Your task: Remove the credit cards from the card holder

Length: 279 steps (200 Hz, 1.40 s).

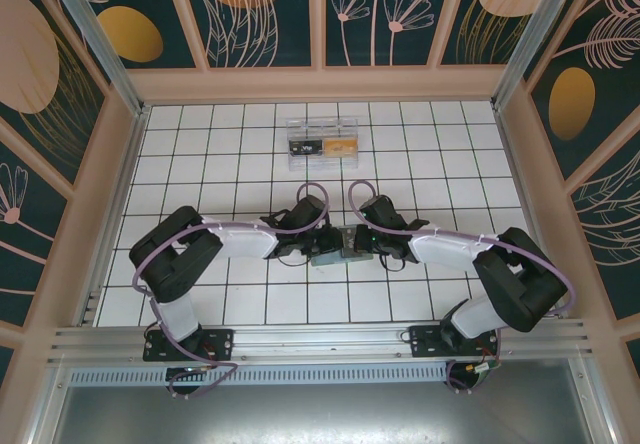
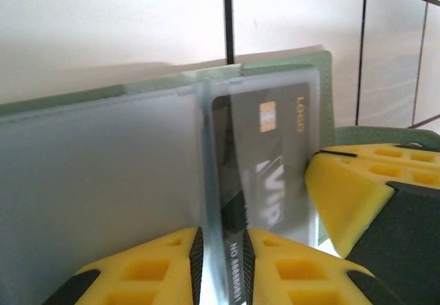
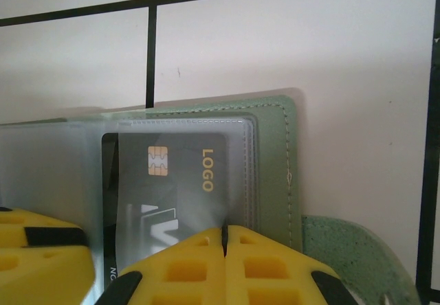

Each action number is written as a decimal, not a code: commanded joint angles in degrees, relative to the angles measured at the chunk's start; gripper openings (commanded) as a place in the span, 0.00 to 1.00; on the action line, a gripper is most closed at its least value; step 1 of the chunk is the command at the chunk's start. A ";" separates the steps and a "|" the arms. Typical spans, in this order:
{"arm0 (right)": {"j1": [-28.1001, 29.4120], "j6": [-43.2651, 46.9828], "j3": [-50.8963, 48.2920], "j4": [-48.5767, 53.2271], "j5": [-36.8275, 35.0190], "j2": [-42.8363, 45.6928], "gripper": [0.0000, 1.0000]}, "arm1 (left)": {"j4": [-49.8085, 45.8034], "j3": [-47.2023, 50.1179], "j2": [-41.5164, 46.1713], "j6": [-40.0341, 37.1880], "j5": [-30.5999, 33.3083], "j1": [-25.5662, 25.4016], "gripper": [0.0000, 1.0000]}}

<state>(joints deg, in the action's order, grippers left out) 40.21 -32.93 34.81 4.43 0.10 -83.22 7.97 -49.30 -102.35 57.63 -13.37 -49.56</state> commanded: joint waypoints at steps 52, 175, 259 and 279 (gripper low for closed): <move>-0.13 0.93 -0.29 3.78 -0.21 6.56 0.02 | -0.50 -0.85 5.28 -1.96 -0.23 0.22 0.28; -0.46 1.11 -3.43 1.93 1.38 1.86 0.00 | 3.85 -1.41 -0.12 -0.43 -4.04 0.08 0.28; 0.31 0.78 -3.14 1.26 2.10 0.78 0.00 | -3.45 -2.69 -1.70 -1.36 1.09 0.14 0.28; 0.29 0.69 -3.24 1.33 2.09 0.87 0.00 | -4.24 -2.72 -1.72 -1.54 1.92 0.05 0.28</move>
<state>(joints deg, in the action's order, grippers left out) 40.12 -32.88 32.12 4.23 1.56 -81.08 6.83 -51.03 -103.15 56.80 -13.69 -49.52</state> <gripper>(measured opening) 0.055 0.280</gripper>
